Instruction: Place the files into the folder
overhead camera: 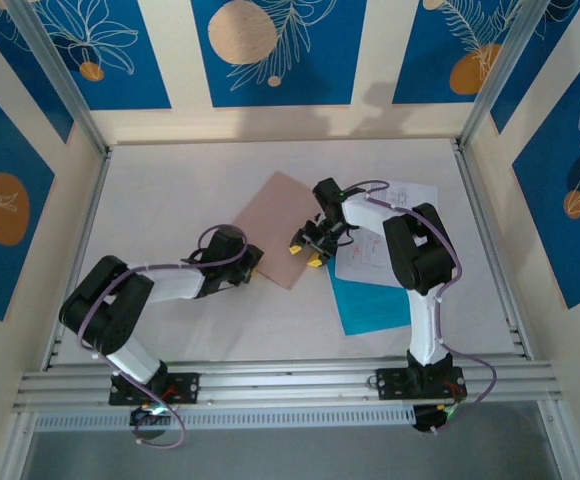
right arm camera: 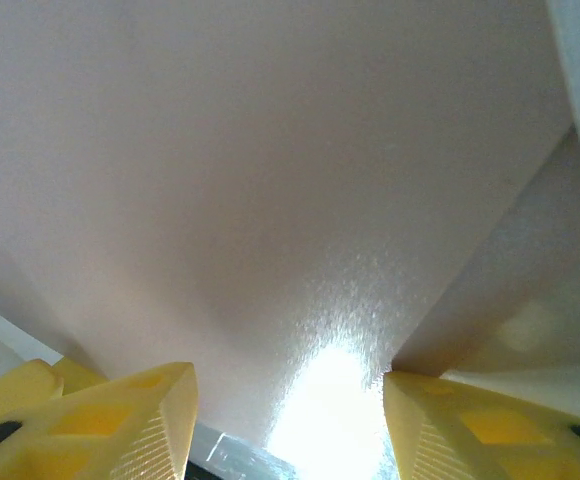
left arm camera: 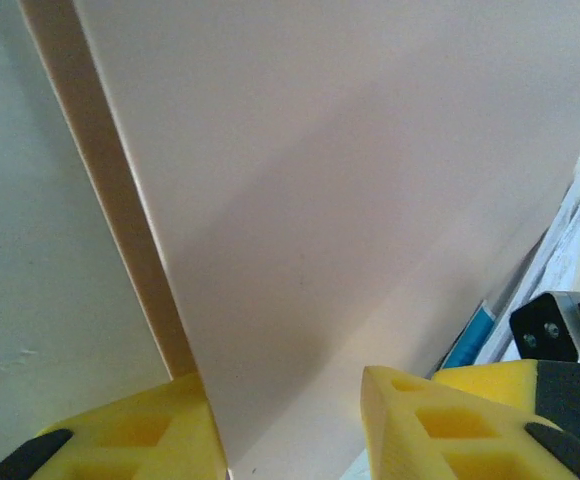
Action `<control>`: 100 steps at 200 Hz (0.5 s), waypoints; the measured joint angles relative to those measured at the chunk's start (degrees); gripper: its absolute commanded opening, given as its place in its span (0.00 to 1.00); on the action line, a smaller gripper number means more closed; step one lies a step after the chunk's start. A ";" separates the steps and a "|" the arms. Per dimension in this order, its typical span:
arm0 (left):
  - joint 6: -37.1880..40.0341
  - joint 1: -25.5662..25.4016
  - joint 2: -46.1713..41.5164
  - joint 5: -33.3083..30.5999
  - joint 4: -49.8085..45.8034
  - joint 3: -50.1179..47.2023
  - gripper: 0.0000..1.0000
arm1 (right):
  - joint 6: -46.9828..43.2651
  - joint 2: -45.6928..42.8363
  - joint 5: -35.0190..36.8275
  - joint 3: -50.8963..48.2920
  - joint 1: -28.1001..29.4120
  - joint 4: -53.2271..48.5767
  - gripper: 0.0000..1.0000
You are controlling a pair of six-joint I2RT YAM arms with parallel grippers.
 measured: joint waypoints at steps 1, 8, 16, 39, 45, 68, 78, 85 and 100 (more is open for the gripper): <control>0.00 0.00 0.04 0.02 0.04 0.00 0.35 | -0.02 0.00 -0.02 0.00 0.00 0.00 0.55; -0.02 -0.11 0.13 0.02 0.48 0.00 0.33 | -0.07 0.09 -0.24 0.04 -0.13 -0.04 0.55; -0.17 -0.24 0.33 0.07 0.92 0.00 0.29 | -0.22 0.31 -0.48 0.26 -0.20 -0.22 0.55; -0.22 -0.52 0.46 0.20 1.70 -0.11 0.12 | -0.28 0.42 -1.07 0.48 -0.39 -0.22 0.57; -0.42 -0.59 0.39 0.13 1.86 -0.17 0.08 | -0.42 0.46 -1.16 0.57 -0.42 -0.22 0.58; -0.87 -0.68 -1.46 -0.22 2.54 -0.92 0.00 | -0.70 0.48 -1.92 0.63 -0.52 0.04 0.61; -1.40 -0.72 -2.93 -0.44 2.62 -1.25 0.00 | -0.66 0.33 -2.12 0.63 -0.63 0.28 0.63; -1.77 -0.72 -4.04 -0.48 2.89 -1.49 0.00 | -0.66 0.15 -2.14 0.61 -0.66 0.66 0.65; -3.13 -0.74 -5.97 -0.61 3.67 -2.10 0.00 | -0.66 -0.26 -1.90 0.55 -0.74 1.68 0.66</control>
